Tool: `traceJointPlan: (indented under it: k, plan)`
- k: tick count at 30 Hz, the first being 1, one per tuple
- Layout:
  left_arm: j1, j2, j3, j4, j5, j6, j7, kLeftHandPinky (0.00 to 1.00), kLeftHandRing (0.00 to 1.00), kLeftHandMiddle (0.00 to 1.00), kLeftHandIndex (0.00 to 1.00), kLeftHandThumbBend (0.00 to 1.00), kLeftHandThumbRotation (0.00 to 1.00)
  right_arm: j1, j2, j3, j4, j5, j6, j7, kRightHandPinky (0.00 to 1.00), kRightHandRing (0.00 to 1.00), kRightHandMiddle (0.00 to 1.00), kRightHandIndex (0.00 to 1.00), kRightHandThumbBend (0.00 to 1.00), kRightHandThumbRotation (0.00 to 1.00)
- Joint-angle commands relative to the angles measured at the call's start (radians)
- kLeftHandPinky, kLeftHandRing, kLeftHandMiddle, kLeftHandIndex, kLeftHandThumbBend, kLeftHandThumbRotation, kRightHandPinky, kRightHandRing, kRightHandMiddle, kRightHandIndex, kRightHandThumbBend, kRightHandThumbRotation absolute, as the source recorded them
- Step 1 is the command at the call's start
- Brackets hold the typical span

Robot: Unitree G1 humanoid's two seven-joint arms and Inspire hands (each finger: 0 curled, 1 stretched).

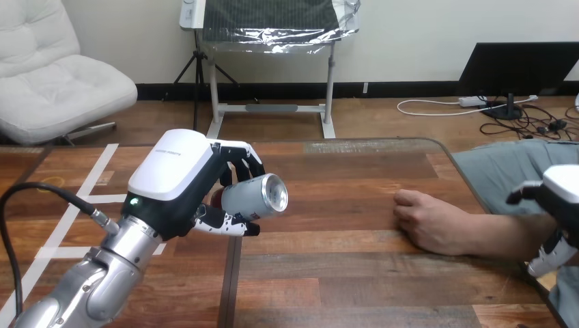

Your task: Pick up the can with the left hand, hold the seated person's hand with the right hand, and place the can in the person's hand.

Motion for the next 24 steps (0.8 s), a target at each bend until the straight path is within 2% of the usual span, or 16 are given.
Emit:
traceJointPlan:
  k: [1,8,24]
  plan:
    - [-0.091,-0.010,0.027,-0.033,-0.009,-0.001,0.012,0.36,0.41,0.48,0.50,0.67,0.00,-0.125,-0.036,0.043,0.055,-0.032,-0.014,-0.005,0.85,0.90,0.89,0.84,0.81,0.08]
    - [-0.088,-0.010,0.029,-0.043,-0.011,0.002,0.008,0.37,0.41,0.48,0.50,0.67,0.00,-0.176,-0.039,0.084,0.126,-0.057,-0.028,-0.004,0.86,0.91,0.90,0.85,0.79,0.10]
    - [-0.084,-0.006,0.031,-0.039,-0.013,-0.003,0.010,0.36,0.41,0.48,0.50,0.67,0.00,-0.281,-0.015,0.170,0.264,-0.093,-0.023,-0.006,0.87,0.93,0.91,0.86,0.76,0.14]
